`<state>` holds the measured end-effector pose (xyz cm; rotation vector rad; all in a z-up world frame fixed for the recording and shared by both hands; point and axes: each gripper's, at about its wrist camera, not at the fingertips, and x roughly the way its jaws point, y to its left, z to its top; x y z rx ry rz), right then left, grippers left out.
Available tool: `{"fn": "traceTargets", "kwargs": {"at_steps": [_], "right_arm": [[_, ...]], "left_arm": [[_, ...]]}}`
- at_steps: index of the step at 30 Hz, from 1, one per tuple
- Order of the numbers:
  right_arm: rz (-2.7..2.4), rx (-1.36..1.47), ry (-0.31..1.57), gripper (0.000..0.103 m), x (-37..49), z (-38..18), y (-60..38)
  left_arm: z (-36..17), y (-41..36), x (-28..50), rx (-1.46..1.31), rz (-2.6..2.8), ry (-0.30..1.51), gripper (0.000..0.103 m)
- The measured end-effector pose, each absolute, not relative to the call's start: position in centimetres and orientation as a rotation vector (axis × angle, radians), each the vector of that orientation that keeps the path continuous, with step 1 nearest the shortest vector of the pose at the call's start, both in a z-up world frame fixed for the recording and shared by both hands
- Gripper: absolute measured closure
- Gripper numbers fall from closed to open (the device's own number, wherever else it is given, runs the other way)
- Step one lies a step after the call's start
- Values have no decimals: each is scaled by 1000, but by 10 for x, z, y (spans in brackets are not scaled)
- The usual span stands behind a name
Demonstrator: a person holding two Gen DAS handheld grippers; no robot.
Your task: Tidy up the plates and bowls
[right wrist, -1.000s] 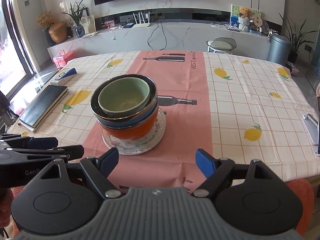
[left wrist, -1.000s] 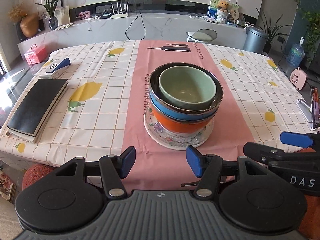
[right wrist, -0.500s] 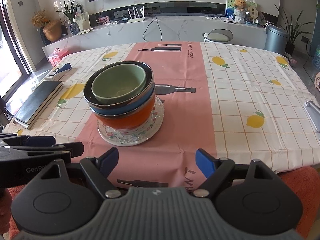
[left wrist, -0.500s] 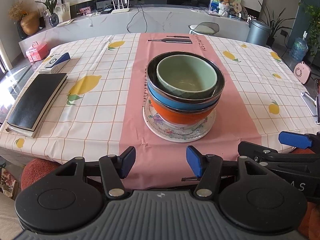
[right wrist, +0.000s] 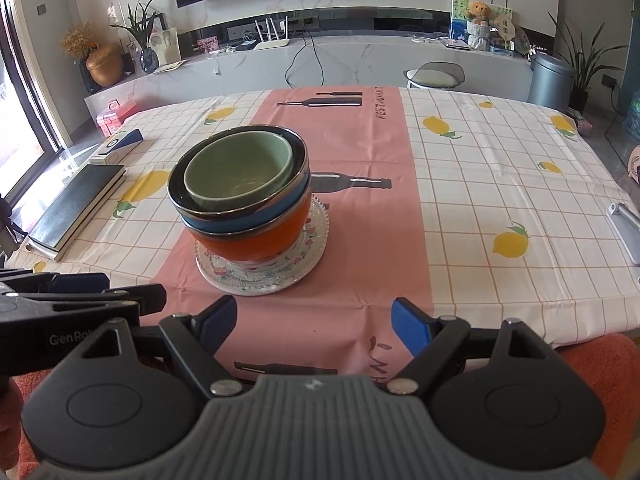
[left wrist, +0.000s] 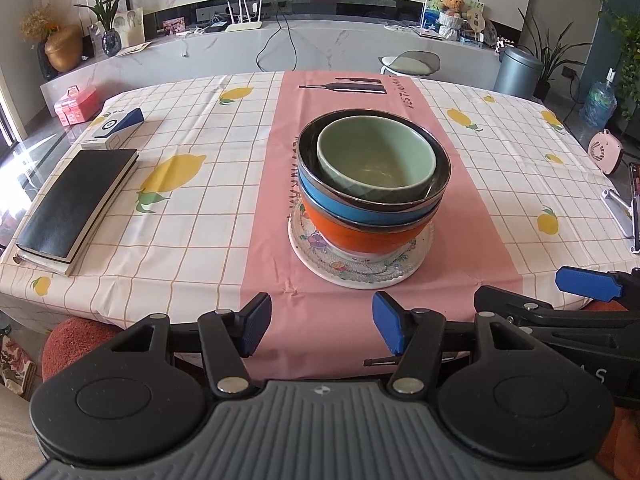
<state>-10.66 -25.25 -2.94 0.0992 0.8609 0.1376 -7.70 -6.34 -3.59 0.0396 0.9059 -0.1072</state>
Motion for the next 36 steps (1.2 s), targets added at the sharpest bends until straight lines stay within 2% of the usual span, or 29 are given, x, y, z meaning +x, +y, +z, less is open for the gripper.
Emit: {"fn": "traceTargets", "kwargs": {"at_steps": [36], "right_arm": [[126,92,870,18,-108,-32,-253]], "left_arm": [[-34,-62,-81,39,-111,892,34]]}}
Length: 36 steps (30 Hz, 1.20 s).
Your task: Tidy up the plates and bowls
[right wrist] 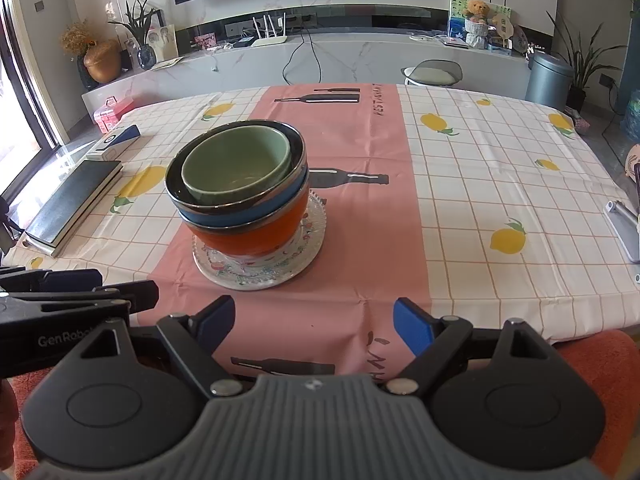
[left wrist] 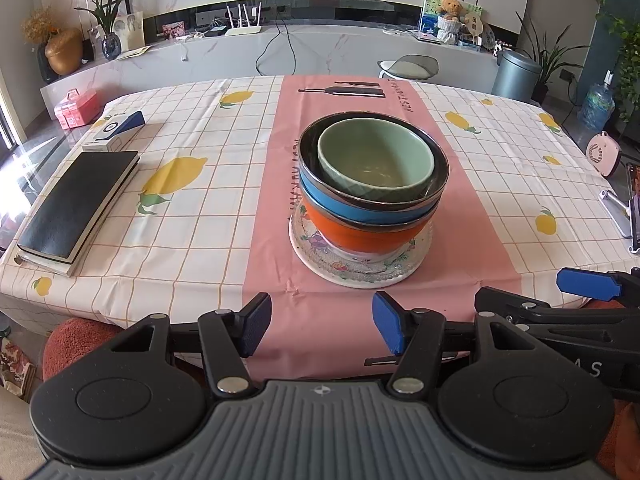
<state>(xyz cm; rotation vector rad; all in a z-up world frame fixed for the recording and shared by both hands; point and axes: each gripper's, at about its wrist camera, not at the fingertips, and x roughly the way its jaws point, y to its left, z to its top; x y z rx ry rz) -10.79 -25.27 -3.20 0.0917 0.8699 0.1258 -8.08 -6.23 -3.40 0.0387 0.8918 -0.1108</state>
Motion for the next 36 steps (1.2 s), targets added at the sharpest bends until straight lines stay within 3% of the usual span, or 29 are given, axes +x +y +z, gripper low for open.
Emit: {"fn": "traceTargets", "kwargs": {"at_steps": [36], "right_arm": [[105,85,900,16,-104,-39,-254]], "left_arm": [[-35,-64,-83,55,-111,880,34]]}}
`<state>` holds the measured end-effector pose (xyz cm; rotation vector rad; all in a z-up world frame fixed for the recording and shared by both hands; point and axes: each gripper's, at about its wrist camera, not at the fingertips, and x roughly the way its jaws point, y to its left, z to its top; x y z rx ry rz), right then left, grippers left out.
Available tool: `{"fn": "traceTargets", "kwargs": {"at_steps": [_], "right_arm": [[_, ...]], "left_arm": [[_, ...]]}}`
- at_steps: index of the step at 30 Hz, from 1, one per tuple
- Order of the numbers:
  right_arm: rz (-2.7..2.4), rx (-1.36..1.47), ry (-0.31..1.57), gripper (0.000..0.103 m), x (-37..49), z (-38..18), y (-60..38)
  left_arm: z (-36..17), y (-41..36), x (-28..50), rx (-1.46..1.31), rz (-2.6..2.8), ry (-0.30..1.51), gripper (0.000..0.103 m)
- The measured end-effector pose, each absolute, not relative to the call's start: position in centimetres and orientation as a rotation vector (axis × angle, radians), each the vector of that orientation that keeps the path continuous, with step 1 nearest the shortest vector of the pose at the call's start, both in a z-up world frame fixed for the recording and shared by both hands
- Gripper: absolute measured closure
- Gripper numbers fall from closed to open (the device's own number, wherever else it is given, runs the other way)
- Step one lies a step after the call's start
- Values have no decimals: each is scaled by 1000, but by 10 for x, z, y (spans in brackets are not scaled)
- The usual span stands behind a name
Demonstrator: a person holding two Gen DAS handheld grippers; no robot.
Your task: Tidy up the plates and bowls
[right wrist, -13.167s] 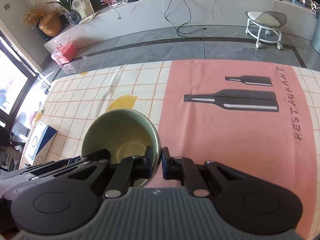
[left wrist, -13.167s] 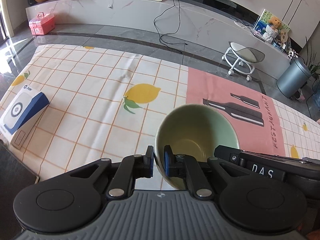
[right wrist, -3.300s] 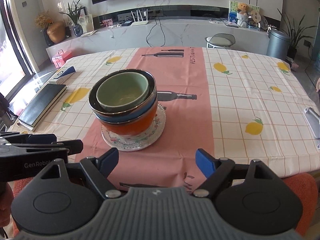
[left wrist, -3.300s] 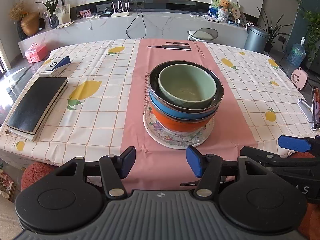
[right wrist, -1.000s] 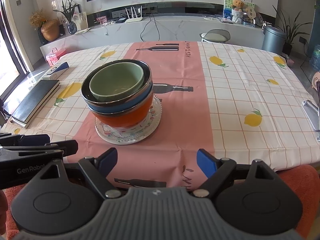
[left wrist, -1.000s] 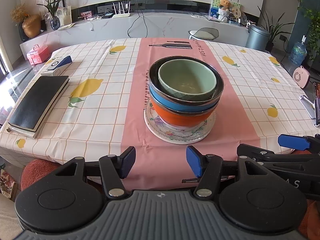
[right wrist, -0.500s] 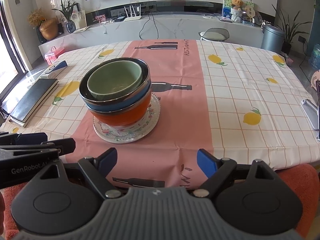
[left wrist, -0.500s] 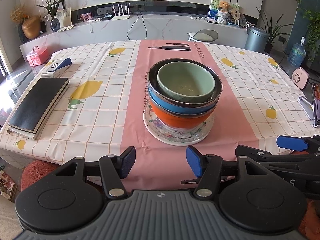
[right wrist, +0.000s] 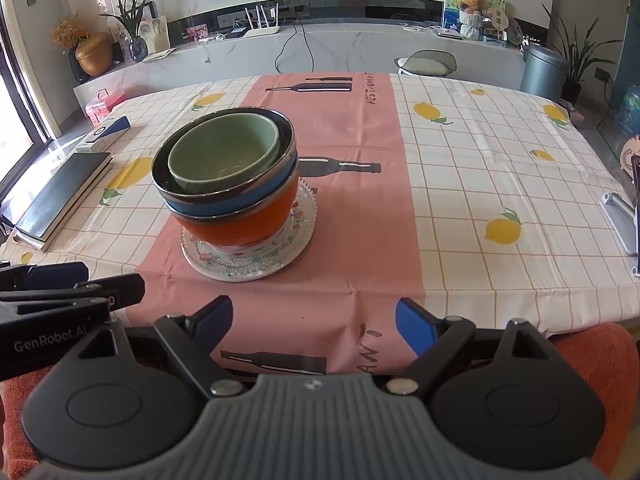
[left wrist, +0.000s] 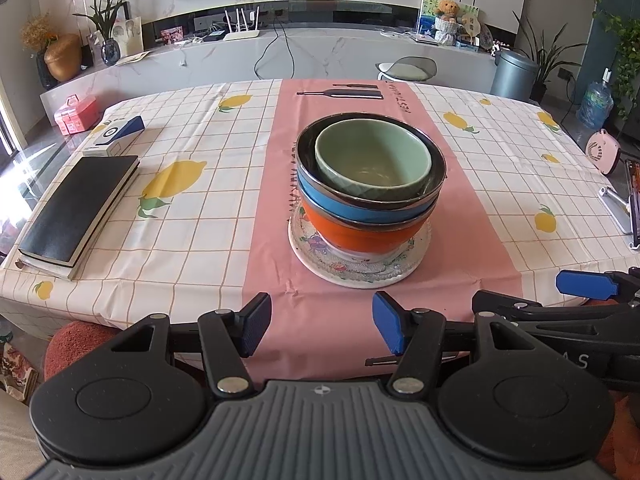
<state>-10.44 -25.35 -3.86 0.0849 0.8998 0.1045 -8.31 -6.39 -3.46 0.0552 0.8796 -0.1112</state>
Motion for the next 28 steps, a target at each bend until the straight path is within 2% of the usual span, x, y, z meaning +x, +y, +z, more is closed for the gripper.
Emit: {"fn": "traceTargets", "kwargs": {"at_steps": [28], "right_arm": [[98,89,924,14,-100,-43,-256]], "left_arm": [[-37,-61,-80,37,-103,883,34]]}}
